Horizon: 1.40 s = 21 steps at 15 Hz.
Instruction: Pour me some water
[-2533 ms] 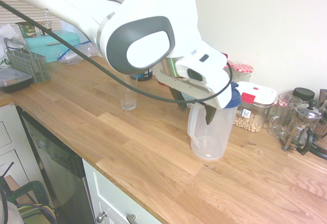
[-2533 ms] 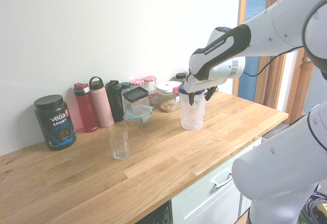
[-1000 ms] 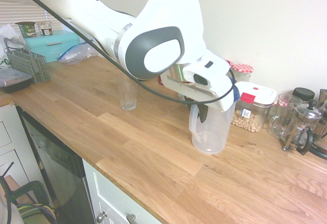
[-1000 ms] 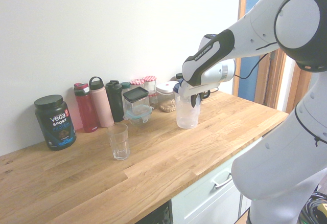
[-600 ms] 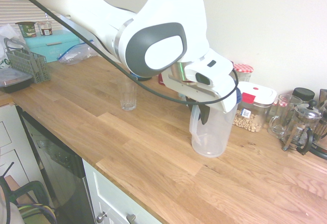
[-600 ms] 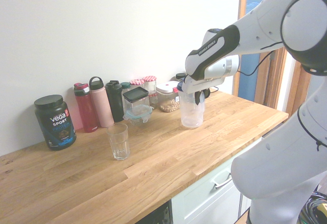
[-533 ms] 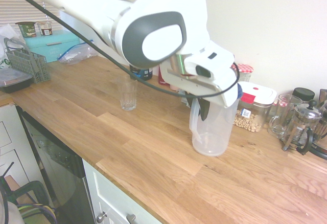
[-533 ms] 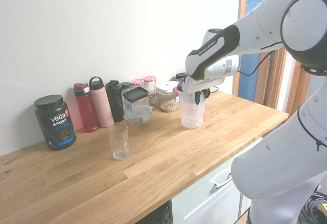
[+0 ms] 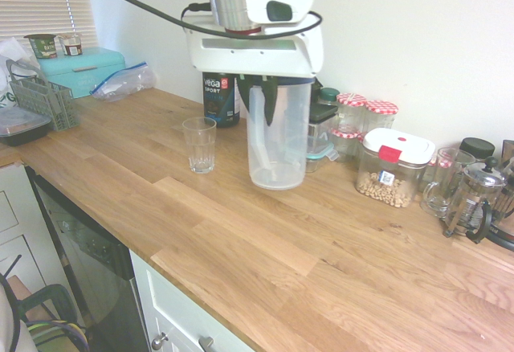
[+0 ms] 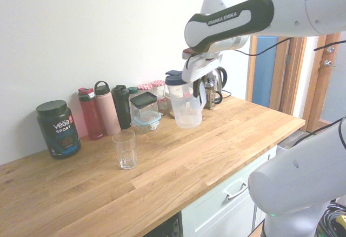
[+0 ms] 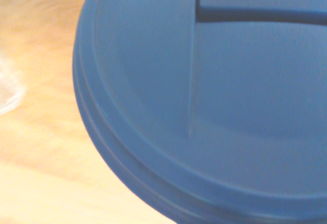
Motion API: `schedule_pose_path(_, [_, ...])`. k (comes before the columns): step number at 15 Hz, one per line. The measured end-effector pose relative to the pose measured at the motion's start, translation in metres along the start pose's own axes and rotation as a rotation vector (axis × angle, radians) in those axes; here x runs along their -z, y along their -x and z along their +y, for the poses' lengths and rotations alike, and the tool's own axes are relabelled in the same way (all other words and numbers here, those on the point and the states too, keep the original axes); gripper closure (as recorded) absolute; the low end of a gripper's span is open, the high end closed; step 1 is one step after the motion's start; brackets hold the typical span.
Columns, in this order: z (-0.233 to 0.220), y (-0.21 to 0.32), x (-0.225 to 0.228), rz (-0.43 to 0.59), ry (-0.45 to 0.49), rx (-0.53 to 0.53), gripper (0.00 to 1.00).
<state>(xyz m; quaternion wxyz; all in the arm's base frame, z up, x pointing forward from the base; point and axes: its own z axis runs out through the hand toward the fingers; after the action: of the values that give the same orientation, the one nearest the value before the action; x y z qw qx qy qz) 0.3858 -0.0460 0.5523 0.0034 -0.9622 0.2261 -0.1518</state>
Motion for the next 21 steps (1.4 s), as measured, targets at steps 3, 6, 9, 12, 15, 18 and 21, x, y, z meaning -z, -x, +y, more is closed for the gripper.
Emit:
schedule_pose_path(3, [-0.061, 0.017, -0.012, -0.033, 0.067, 0.178, 1.0])
schedule_pose_path(6, [-0.106, 0.027, -0.026, -0.064, 0.153, 0.346, 1.0])
schedule_pose_path(9, [-0.131, 0.031, -0.038, -0.086, 0.262, 0.502, 1.0])
schedule_pose_path(12, [-0.156, 0.033, -0.048, -0.094, 0.382, 0.651, 1.0])
schedule_pose_path(15, [-0.169, 0.028, -0.06, -0.094, 0.519, 0.79, 1.0])
schedule_pose_path(18, [-0.185, 0.02, -0.068, -0.08, 0.617, 0.881, 1.0])
schedule_pose_path(21, [-0.201, 0.016, -0.07, -0.081, 0.644, 0.909, 1.0])
